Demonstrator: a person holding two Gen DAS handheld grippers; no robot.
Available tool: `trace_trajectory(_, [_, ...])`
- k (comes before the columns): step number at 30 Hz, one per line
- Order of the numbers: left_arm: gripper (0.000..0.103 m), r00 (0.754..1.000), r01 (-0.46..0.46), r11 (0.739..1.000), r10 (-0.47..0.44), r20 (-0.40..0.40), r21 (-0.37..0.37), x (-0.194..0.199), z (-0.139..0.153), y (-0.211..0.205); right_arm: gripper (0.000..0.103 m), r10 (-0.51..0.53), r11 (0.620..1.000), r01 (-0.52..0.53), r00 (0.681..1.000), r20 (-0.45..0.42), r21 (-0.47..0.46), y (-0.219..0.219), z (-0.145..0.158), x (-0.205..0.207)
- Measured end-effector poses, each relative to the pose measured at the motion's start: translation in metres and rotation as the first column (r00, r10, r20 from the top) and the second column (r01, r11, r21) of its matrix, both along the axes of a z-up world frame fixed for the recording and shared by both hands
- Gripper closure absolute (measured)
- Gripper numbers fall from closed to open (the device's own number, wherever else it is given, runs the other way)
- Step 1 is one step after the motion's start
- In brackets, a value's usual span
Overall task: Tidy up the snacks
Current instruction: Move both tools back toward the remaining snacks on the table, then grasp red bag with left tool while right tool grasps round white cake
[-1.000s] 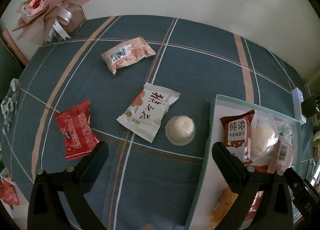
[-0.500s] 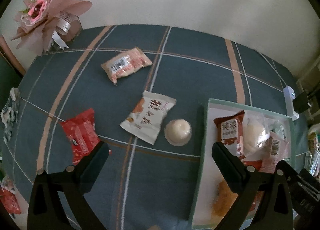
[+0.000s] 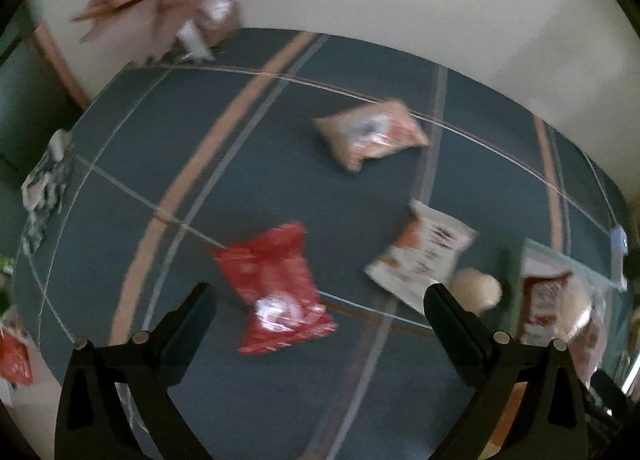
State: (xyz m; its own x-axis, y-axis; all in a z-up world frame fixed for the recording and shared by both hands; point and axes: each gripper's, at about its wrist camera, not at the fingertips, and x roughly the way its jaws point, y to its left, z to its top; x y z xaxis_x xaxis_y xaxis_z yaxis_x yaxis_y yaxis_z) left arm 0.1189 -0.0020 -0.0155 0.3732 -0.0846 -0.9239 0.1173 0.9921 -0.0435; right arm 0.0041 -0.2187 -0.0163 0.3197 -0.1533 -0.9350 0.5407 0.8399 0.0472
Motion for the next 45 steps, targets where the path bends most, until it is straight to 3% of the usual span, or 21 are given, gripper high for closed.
trace_trajectory(4, [0.0,0.997,-0.079,0.996,0.078,-0.029,-0.032,0.014,-0.007,0.034,0.0,0.034,0.999,-0.034,0.999,0.012,0.011,0.017,-0.001,0.012])
trace_trajectory(11, [0.0,0.991,-0.132,0.99,0.131,-0.037,-0.046,0.027,-0.01,0.065,0.0,0.092,0.996,-0.092,0.996,0.01,0.019,0.046,-0.008,0.034])
trace_trajectory(23, [0.0,0.989,-0.12,0.992,0.115,-0.096,-0.049,0.033,-0.031,0.06,0.001,0.166,0.986,-0.167,0.985,0.052,0.025,0.074,-0.019,0.059])
trace_trajectory(29, [0.0,0.989,-0.086,0.994,0.078,-0.124,-0.064,0.031,-0.043,0.045,0.023,0.146,0.986,-0.152,0.986,0.084,0.071,0.065,-0.029,0.064])
trace_trajectory(33, [0.001,0.988,-0.073,0.994,0.06,-0.144,-0.085,0.032,-0.052,0.037,0.032,0.16,0.984,-0.166,0.983,0.092,0.063,0.065,-0.032,0.071])
trace_trajectory(39, [0.024,0.983,-0.056,0.995,0.039,-0.182,-0.088,0.033,-0.068,0.028,0.044,0.189,0.979,-0.194,0.979,0.076,0.064,0.072,-0.048,0.081])
trace_trajectory(45, [0.045,0.981,-0.055,0.993,0.035,-0.189,-0.102,0.036,-0.074,0.023,0.048,0.195,0.98,-0.196,0.98,0.049,0.02,0.071,-0.056,0.089])
